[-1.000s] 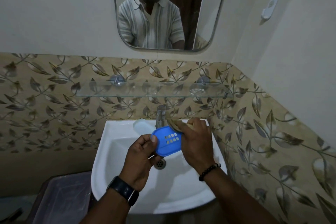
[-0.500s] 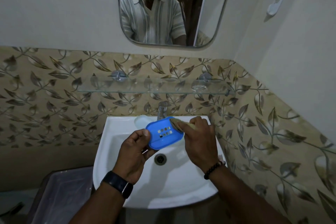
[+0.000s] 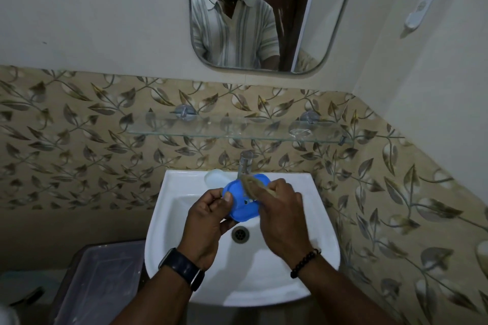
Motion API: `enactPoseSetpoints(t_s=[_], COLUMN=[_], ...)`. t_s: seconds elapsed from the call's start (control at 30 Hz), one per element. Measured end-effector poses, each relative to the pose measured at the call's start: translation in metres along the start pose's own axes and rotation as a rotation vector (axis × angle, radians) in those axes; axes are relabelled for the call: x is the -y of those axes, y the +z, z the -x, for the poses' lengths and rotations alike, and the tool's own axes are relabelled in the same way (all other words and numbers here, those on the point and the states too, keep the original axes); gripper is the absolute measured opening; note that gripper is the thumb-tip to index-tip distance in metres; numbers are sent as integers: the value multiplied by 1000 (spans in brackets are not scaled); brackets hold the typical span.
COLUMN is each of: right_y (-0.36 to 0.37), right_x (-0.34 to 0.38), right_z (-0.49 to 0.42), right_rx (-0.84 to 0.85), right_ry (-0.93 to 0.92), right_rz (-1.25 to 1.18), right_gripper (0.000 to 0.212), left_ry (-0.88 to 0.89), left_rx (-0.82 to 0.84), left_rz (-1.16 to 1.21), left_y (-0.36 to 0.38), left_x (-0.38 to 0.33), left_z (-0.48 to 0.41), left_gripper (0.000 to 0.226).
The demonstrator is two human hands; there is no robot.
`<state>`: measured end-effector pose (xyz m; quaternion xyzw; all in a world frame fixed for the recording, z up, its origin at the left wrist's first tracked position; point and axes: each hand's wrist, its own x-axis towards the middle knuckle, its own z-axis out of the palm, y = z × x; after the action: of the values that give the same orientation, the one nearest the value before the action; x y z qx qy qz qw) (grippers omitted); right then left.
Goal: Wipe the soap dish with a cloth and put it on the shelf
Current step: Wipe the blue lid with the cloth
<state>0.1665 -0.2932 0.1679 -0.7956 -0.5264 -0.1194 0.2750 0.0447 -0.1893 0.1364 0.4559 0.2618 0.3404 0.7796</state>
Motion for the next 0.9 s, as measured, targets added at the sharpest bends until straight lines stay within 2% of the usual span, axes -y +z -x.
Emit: enactPoseSetpoints(t_s=[0.1,0.27,0.33,0.43,0.5,0.57,0.63,0.73,0.83,0.9], right_y=[4,-9,-8,1,4,5,5,5,10,13], right_x=[16,-24,-38,-52,-59,-59,-57,-51,-46,-43], right_z=[8,12,13,7,0,-1,1,1,0,1], right_rx=[92,101,121,115,69,51,125,189,196,190], right_ry=[-137,-331,-169,310,657,959,1014,893,843,889], right_rz=[-34,61,12,-293,-657,-1036,-1256,-1350,-1375,-1367], right_gripper=[60,62,54,25,26,36,40,54,43,33], left_ry=[-33,-22,21,128,255,397,599,883,980,1032], left_rx=[-5,-62,-61,-36,-4,75,148,294,417,416], left_rz=[32,139,70,-43,-225,-442,-698,-1010,-1223,-1322], left_y=[-1,-13,-13,-10,-10,-11,-15,-24,-35,-42], left_x=[-1,-1,-4,-5,-4,-3,-2,-3,-10,-13], left_z=[-2,-2,-1,1,2,3,2,-2,-9,-12], left_gripper=[31,22,31,31,19,20,24,28,26,22])
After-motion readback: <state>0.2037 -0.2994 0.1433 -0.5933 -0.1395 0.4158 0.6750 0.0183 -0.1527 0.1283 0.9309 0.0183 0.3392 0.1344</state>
